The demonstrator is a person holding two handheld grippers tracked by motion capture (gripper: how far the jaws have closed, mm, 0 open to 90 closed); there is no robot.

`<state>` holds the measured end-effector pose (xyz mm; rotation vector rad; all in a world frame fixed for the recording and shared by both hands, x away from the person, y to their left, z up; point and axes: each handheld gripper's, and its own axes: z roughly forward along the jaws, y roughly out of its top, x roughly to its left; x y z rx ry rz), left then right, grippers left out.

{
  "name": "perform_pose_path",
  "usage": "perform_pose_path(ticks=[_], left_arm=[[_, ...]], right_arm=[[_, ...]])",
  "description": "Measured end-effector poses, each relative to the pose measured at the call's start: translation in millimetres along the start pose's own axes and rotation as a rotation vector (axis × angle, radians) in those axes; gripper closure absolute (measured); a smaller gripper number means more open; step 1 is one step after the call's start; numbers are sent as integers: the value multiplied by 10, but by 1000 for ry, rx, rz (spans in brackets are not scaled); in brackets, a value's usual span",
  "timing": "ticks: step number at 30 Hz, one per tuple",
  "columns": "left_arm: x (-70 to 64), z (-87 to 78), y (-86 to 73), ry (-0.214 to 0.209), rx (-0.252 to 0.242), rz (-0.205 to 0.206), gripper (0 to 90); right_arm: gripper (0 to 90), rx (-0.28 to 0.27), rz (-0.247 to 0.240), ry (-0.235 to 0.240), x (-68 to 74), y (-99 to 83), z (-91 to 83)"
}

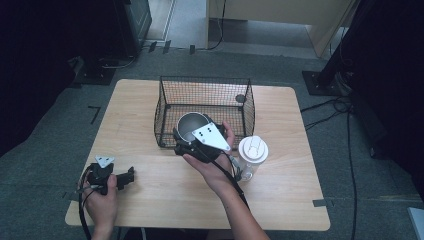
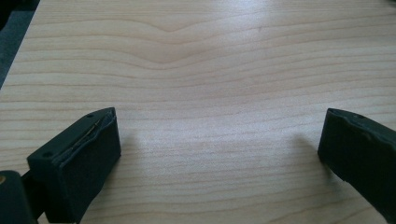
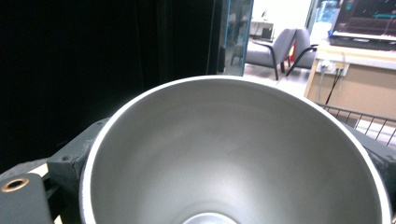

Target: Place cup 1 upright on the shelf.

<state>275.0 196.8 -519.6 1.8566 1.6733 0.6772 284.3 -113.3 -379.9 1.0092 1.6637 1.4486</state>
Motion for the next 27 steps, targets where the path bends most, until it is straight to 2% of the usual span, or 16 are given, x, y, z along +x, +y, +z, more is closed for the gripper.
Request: perform_pose_path(ticks=[2,5,9,20,27], left_arm=[[0,0,0,0,0,0,0],[0,0,0,0,0,0,0],[0,0,0,0,0,0,0],[0,1,0,0,-2,-1,0],[0,1,0,0,-1,0,0]], right_arm=[[69,-17,3,-15,-18,10,29],[69,-17,28,2,-45,46,66],[69,-26,0,6,-53,90,144],[69,-34,10,36,-88,188,496],[69,-8,33,20,-113,152,760]])
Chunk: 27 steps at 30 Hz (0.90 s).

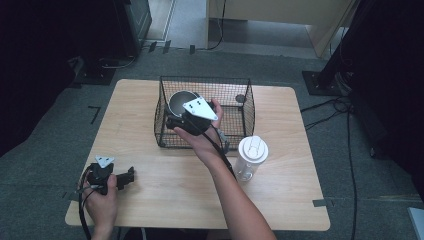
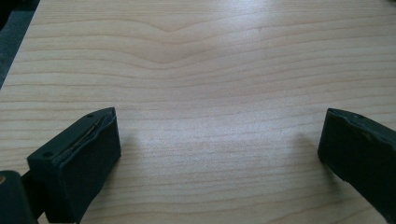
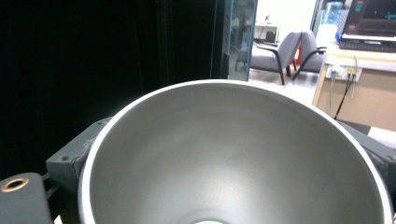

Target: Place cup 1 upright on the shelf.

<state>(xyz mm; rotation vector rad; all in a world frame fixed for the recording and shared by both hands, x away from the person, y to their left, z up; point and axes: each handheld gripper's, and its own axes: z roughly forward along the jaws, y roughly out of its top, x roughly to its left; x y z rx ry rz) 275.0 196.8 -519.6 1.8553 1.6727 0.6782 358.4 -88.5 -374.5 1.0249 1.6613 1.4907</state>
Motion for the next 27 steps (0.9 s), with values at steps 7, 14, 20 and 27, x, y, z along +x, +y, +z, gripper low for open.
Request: perform_pose_path(ticks=[7,14,20,27], left_arm=[[1,0,0,1,0,1,0],[1,-1,0,0,2,2,0],[1,-1,0,0,2,2,0],[2,-1,0,0,3,3,0]], right_arm=[[69,40,16,-17,-77,-36,243],[69,28,39,2,-273,-68,542],[69,39,25,17,-360,-122,790],[69,55,-47,-14,-412,-287,1019]])
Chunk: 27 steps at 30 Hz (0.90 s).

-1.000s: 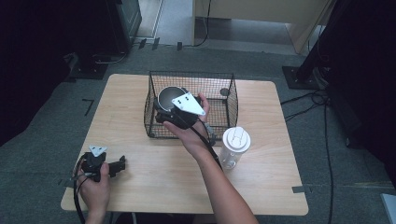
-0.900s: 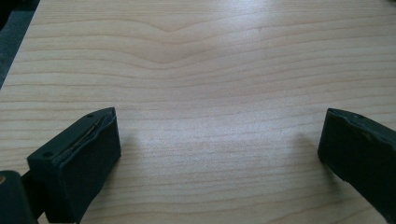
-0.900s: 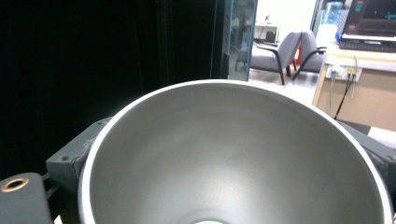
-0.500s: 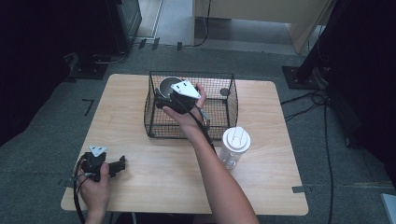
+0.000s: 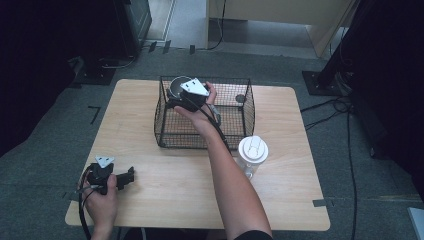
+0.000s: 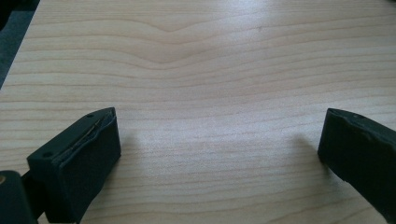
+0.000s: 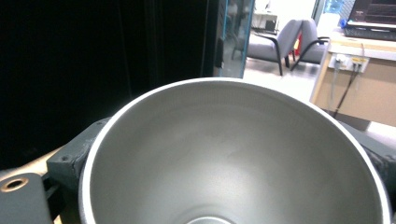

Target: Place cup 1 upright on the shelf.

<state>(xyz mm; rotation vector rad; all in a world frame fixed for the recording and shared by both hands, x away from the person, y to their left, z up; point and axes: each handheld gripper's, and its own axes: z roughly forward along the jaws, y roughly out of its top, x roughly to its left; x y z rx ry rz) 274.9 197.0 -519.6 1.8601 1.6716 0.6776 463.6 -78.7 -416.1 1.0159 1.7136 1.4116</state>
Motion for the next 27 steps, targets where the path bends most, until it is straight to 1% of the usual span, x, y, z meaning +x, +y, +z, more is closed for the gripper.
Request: perform_pose_path(ticks=[4,9,13,15,17,20,24,27], left_arm=[[0,-1,0,0,1,0,0],[0,-1,0,0,1,1,0],[0,-1,0,0,1,0,0],[0,-1,0,0,1,0,0],[0,-1,0,0,1,1,0],[0,-1,0,0,1,0,0],[0,-1,0,0,1,1,0],[0,-1,0,0,1,0,0]], right_arm=[[69,43,-7,4,-24,-117,93],[69,103,19,32,-45,-238,187],[69,159,15,58,-43,-258,251],[69,188,12,80,-32,-275,276],[69,188,20,91,-21,-273,283],[69,187,12,98,-12,-276,284],[67,202,52,89,-43,-271,283],[66,206,63,92,-55,-270,281]])
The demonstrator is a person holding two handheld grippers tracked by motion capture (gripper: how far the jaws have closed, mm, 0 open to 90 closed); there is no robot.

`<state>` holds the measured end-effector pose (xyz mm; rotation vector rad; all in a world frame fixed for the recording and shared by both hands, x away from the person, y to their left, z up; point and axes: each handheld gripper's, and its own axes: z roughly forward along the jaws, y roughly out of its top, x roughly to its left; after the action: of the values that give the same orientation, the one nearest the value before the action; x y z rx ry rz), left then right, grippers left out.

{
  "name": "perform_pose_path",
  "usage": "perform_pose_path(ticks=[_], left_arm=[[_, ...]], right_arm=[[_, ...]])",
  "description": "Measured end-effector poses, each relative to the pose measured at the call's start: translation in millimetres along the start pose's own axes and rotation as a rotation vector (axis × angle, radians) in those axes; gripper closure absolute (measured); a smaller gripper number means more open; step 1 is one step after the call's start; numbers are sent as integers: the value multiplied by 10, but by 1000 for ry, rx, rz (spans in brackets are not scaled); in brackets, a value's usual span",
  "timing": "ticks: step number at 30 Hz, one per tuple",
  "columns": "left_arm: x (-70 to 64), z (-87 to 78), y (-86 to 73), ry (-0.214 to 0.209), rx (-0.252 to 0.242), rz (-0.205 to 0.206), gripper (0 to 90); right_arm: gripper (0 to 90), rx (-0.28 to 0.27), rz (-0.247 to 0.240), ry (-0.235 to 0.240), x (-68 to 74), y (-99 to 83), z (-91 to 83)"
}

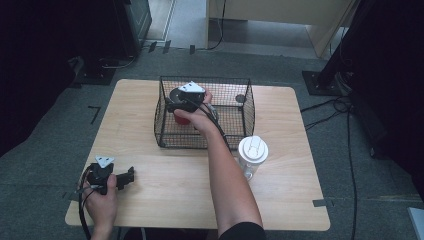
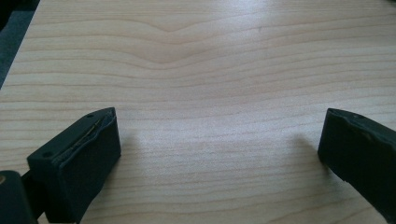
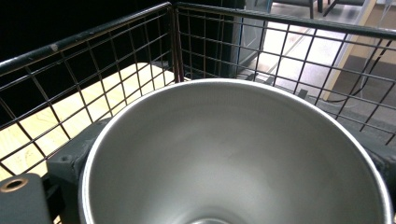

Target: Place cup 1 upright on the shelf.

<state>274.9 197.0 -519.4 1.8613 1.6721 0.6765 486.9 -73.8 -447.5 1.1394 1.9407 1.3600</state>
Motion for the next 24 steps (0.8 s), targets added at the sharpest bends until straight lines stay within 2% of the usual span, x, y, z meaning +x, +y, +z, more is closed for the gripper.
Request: perform_pose_path(ticks=[4,5,7,11,15,18,20,22,24], left_arm=[[0,0,0,0,0,0,0],[0,0,0,0,0,0,0],[0,1,0,0,0,0,0],[0,1,0,1,-1,0,0],[0,1,0,0,-1,0,0],[1,0,0,1,-1,1,0],[0,1,0,1,-1,0,0],[0,1,0,0,-1,0,0],[0,1,0,0,-1,0,0]], right_arm=[[61,5,11,-13,5,3,-11],[29,8,11,-23,1,7,-21],[0,19,3,-21,-3,5,-35],[0,16,-18,-48,-2,27,-81],[0,-9,-19,-53,-24,74,-128],[0,-31,-22,-48,-19,121,-184],[0,-57,-20,-29,-6,172,-243],[0,-73,-22,-33,-3,212,-286],[0,-88,-6,-32,-15,257,-343]])
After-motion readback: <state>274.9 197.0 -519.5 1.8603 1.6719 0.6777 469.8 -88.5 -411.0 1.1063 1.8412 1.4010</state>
